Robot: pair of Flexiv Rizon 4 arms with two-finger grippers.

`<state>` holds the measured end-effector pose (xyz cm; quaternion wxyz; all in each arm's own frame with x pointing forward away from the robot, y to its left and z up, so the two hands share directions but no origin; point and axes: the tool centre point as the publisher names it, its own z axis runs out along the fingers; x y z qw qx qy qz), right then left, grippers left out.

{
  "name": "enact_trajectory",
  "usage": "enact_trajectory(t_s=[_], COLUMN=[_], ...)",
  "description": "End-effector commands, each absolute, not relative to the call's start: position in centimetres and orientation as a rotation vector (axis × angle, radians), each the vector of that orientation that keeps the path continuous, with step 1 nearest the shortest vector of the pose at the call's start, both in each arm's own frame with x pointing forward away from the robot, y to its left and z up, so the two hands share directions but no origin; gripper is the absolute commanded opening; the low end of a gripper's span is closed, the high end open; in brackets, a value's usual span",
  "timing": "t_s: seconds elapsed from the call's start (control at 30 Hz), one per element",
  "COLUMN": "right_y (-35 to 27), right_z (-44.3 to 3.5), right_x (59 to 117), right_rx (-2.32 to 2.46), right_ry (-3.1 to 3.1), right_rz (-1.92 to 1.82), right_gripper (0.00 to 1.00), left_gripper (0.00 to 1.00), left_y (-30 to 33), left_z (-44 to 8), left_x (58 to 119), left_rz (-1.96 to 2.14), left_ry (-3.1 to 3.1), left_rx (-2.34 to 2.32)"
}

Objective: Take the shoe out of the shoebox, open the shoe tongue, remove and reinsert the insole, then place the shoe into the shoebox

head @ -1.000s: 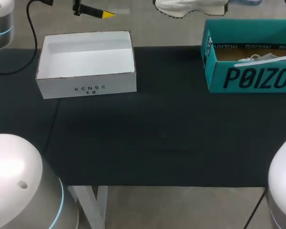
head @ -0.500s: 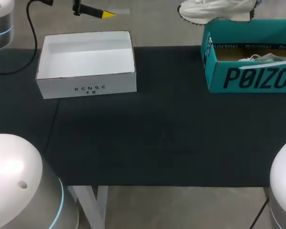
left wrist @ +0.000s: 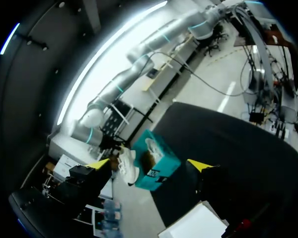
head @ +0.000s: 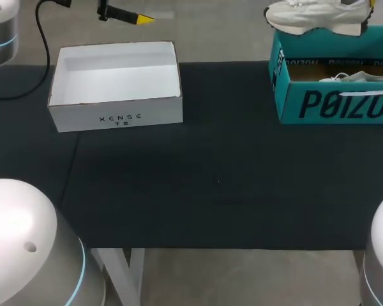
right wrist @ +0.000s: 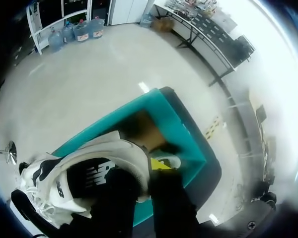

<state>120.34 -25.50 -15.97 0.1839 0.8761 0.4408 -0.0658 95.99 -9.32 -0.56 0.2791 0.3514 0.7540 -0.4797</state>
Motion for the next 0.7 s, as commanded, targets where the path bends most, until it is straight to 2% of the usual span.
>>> enact_trajectory(t_s=[0.03,0.53,0.7], right_y=[-25.4,-25.5,-27.5], right_z=[-15.8,-15.6,-15.7], right_x=[120.2,120.6,121.3], right_rx=[2.469,2.467,2.448], right_ry=[1.242,1.250,1.316], right_rz=[-0.180,-0.174,-0.136], right_gripper=[0.00,0.00,0.00], left_gripper=[1.00,1.00,1.00], left_y=[-9.3,-9.3,-9.3], left_z=[-0.5,-0.5,-0.5], left_x=[96.1,96.1,96.1], left_rz=[-1.285,-1.285,-1.285], left_ry=[2.026,2.026,2.026], left_rx=[0.945,0.945,0.945])
